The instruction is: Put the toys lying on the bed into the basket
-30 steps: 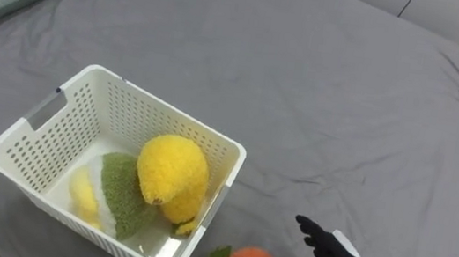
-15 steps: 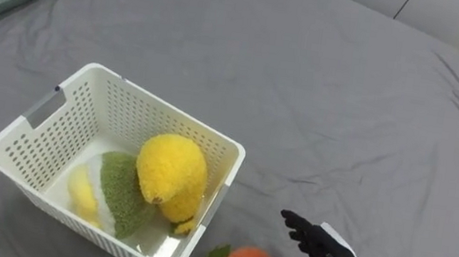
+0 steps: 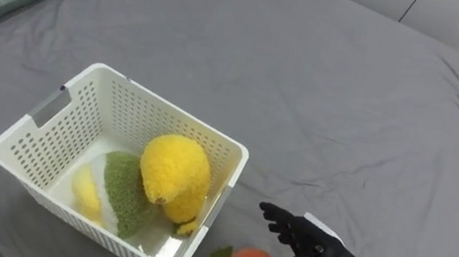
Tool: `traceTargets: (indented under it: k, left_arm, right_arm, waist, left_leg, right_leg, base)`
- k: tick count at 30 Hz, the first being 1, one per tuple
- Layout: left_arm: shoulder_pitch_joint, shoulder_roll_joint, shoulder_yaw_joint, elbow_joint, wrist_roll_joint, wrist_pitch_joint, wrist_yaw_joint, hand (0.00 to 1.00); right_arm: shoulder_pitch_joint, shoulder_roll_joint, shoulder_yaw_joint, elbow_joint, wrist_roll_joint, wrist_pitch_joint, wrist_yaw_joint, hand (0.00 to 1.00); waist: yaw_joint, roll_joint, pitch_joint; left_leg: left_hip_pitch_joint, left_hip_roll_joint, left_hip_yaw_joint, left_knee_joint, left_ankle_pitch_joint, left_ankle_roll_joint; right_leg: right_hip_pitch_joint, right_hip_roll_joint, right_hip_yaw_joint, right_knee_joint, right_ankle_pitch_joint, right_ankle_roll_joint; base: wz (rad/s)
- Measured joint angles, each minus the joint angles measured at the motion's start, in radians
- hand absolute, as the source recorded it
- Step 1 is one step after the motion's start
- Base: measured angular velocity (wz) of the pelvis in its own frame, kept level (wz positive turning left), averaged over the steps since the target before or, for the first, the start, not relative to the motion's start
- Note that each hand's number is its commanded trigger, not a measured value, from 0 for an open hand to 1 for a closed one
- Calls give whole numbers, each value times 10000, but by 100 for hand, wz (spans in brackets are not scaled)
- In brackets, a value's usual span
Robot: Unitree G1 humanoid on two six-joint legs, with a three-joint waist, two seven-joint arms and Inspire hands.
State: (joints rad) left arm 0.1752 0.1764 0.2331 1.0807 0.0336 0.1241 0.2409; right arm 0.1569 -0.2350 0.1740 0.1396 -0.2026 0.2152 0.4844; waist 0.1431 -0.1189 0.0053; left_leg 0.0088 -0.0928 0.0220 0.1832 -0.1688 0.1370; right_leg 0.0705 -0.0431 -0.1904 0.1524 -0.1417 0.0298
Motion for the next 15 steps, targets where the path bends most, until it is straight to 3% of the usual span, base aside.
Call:
traceTargets:
  k: [4,8,11,13,15]
  left_arm:
    - [87,26,3,-3,18,21,-59,0]
    - [88,27,-29,-92,191,244,-165,0]
    - [126,18,-45,-364,190,421,-151,0]
    - [137,18,-45,-473,194,451,-90,0]
    - [173,17,-42,-502,192,492,-10,0]
  right_arm:
    - [-3,17,25,-1,-299,51,195,0]
    - [11,-11,305,3,-1647,323,299,0]
    - [175,-19,466,61,-2454,490,300,0]
    - [230,-19,466,440,-2787,500,288,0]
    - [305,-21,466,772,-3319,741,279,0]
  waist:
    - [34,-102,-15]
    - [90,-286,-28]
    - [77,-292,-33]
    - [184,-288,-34]
    - [326,-283,-31]
  left_leg:
    - [-46,-3,-65,15,-1,-1]
    - [-185,-11,-145,92,-13,-4]
    - [-299,-46,-346,230,-44,14]
    - [-312,-55,-354,243,-43,16]
    - [-336,-56,-356,242,-43,17]
  right_leg:
    - [13,4,-94,0,0,0]
    - [-14,8,-110,9,1,-2]
    - [-43,6,-134,8,11,14]
    - [-42,1,-127,1,16,20]
    - [-61,3,-97,0,16,20]
  base:
    - [3]
    - [7]
    - [16]
    - [5]
    - [0]
